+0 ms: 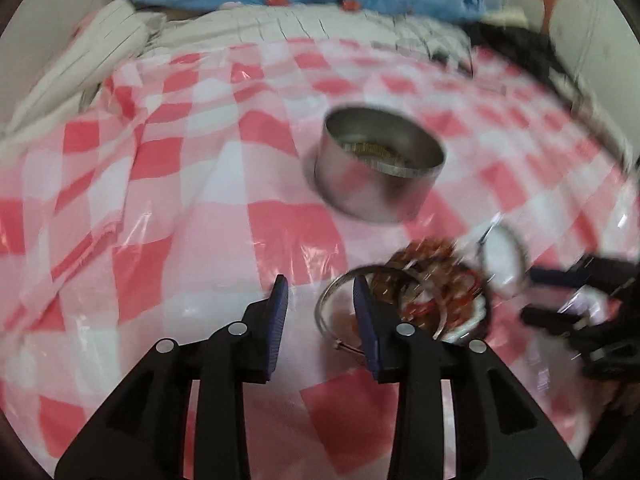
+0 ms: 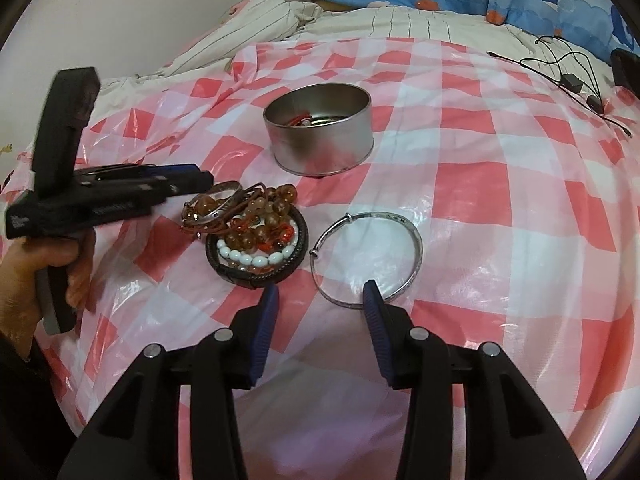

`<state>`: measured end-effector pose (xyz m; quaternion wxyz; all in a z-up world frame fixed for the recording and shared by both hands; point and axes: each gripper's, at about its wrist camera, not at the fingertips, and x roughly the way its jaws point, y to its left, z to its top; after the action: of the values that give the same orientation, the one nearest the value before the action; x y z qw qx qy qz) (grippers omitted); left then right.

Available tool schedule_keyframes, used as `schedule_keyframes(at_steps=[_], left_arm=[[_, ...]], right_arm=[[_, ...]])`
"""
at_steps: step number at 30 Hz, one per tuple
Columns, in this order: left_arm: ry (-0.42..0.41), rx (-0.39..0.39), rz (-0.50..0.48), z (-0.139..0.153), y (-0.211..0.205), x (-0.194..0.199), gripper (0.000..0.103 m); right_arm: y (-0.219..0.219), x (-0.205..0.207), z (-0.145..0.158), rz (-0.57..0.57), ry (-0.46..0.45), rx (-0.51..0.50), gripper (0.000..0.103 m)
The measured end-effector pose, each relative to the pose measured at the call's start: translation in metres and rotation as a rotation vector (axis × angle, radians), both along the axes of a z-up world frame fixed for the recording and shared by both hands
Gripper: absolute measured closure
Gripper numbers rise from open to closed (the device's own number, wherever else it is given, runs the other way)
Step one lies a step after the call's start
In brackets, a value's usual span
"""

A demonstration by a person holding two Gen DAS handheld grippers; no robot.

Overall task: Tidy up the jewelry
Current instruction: 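Lift the silver bangle with the left tool toward the tin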

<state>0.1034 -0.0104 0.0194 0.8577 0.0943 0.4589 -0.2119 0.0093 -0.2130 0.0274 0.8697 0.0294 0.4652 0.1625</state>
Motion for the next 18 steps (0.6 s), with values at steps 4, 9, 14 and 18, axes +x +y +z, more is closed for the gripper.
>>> schedule_keyframes(at_steps=[4, 9, 14, 18], left_arm=[[0.009, 0.052, -0.064, -0.003, -0.012, -0.008, 0.100], [-0.050, -0.030, -0.049, 0.022, -0.003, -0.017, 0.100], [-0.072, -0.129, 0.004, 0.039, 0.019, -0.016, 0.100], [-0.064, -0.151, 0.017, 0.041, 0.023, -0.014, 0.100]], right_arm=[[0.007, 0.000, -0.002, 0.014, -0.017, -0.060, 0.060], [0.015, -0.001, -0.004, 0.046, -0.020, -0.096, 0.099], [-0.003, -0.003, 0.009, 0.010, -0.054, 0.015, 0.100], [-0.020, 0.004, 0.008, -0.085, -0.047, 0.004, 0.097]])
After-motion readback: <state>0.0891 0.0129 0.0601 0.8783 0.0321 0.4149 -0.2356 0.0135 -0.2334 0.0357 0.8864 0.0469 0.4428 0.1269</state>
